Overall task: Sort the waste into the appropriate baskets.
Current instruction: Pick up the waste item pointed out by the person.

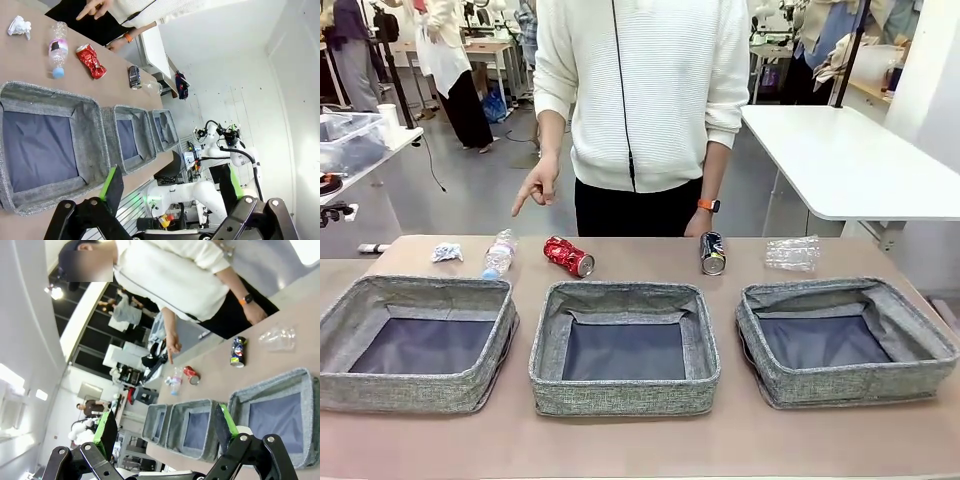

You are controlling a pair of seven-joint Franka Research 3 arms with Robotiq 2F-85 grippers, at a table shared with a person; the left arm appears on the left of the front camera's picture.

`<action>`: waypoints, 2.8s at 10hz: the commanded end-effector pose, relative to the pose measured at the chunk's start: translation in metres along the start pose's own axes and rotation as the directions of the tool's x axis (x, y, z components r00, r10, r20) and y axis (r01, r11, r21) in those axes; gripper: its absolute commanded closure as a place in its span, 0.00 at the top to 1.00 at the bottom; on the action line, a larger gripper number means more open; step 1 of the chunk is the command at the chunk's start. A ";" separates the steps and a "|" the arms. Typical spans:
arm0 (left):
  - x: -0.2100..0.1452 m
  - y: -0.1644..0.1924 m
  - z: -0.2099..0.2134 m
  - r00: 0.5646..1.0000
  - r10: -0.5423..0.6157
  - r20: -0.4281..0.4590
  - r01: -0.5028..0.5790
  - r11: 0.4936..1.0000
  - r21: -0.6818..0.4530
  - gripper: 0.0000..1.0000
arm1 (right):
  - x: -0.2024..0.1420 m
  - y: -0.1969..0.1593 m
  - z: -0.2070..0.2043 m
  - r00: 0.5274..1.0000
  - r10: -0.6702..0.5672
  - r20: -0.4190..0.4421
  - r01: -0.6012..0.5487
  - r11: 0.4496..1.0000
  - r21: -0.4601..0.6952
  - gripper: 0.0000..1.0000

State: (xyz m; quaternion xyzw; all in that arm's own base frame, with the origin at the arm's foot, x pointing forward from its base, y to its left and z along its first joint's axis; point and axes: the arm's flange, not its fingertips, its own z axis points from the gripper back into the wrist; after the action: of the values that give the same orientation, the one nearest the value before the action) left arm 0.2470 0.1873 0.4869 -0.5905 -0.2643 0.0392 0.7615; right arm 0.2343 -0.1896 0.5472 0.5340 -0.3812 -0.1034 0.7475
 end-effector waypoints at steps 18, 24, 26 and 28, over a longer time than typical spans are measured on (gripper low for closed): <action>0.096 -0.035 -0.319 0.735 -0.262 -0.625 0.636 0.586 0.502 1.00 | 0.003 0.001 -0.001 1.000 0.029 0.011 -0.029 0.999 0.012 1.00; 0.185 0.118 -0.396 0.793 0.007 -0.609 0.476 0.616 0.627 1.00 | 0.003 0.001 -0.001 1.000 0.029 0.011 -0.029 0.999 0.012 1.00; 0.188 0.137 -0.406 0.819 -0.004 -0.573 0.468 0.583 0.665 1.00 | 0.003 0.001 -0.001 1.000 0.029 0.011 -0.029 0.999 0.012 1.00; 0.186 0.147 -0.417 0.839 -0.019 -0.544 0.471 0.524 0.709 1.00 | 0.003 0.001 -0.001 1.000 0.029 0.011 -0.029 0.999 0.012 1.00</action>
State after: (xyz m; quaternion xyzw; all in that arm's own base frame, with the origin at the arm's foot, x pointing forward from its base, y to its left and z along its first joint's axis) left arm 0.6312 -0.0593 0.3557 -0.1402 -0.0972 -0.1147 0.9786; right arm 0.2337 -0.1892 0.5470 0.5318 -0.3793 -0.1029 0.7501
